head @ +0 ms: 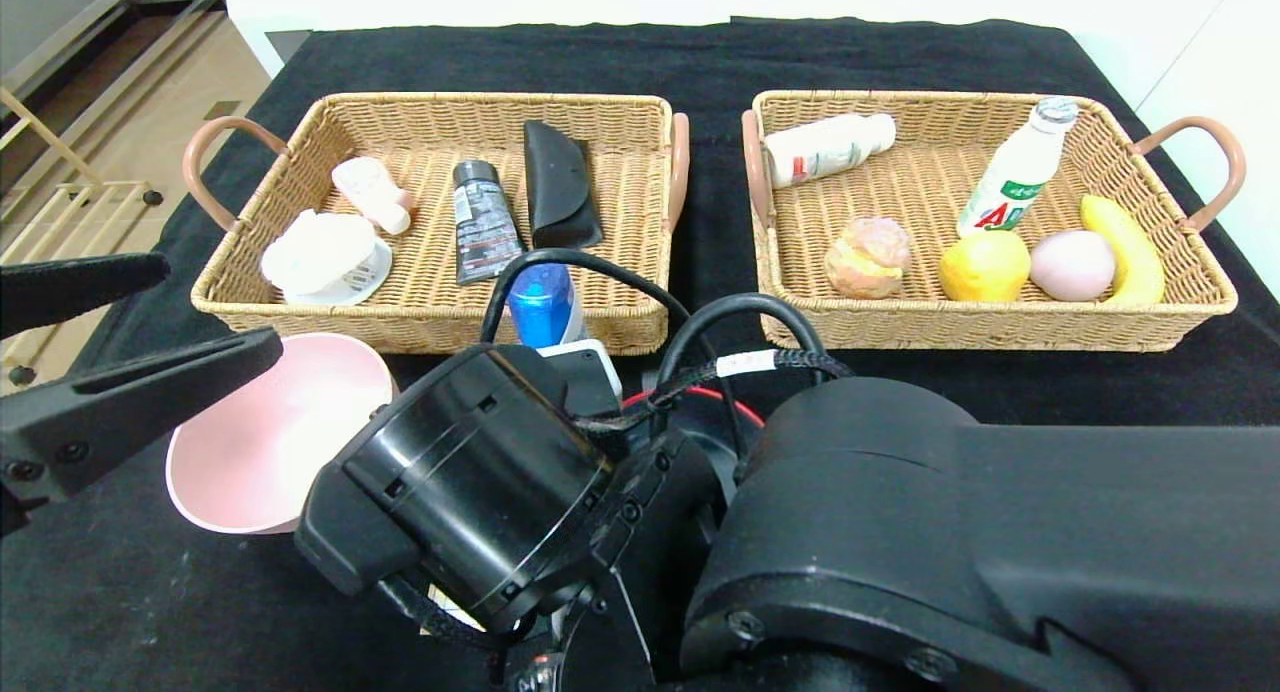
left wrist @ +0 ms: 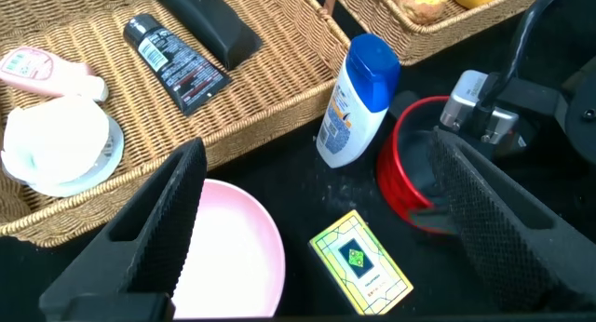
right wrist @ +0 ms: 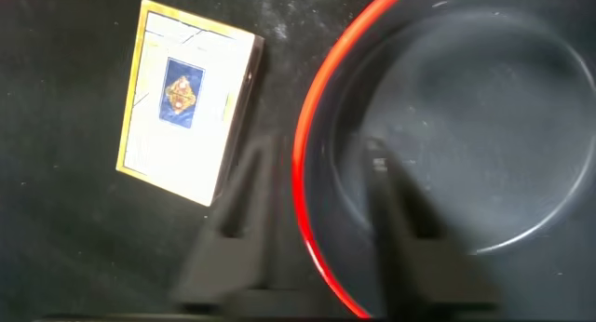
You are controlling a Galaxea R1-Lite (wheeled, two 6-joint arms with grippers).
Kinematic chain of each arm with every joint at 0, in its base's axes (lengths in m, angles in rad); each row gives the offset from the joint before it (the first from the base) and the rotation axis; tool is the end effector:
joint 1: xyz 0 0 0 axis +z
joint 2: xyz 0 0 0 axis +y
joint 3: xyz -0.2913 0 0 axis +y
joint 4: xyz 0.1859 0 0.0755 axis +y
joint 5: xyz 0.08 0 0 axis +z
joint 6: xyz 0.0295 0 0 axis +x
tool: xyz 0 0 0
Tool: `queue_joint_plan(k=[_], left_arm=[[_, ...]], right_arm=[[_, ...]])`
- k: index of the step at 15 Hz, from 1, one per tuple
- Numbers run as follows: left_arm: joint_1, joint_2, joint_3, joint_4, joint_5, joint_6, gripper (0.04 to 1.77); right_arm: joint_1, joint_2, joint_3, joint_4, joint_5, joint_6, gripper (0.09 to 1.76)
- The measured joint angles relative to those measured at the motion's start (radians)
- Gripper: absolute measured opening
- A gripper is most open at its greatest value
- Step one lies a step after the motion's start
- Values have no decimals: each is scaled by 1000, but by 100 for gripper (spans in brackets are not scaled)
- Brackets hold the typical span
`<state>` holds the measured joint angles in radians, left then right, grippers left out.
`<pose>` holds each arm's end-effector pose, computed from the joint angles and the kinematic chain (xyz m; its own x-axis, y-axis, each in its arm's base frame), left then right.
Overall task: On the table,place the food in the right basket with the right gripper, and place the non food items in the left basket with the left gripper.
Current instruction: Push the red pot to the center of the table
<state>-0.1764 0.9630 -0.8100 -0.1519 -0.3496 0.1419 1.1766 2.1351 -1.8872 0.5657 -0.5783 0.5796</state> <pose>0.1327 -0.0339 0.2853 0.8648 -0.5021 -0.0010 0.4972 0.8561 0.1411 0.1787 0.3876 0.1976 0.7256 0.3211 -0.6086 -0.3734 0.9266 0.0438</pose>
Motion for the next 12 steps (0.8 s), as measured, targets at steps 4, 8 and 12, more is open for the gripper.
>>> queue_joint_plan(k=[4,8,12], left_arm=[[0,-1,0,0,0,-1,172],[0,-5,-3,0,0,-3,172],[0,-4,-3,-1,1,-3,172]], right_arm=[[6,-1,0,0,-67,-1,115],[21,-17,-2,-3,-127,23,138],[8,-38,-1,-3,-137,58,151]])
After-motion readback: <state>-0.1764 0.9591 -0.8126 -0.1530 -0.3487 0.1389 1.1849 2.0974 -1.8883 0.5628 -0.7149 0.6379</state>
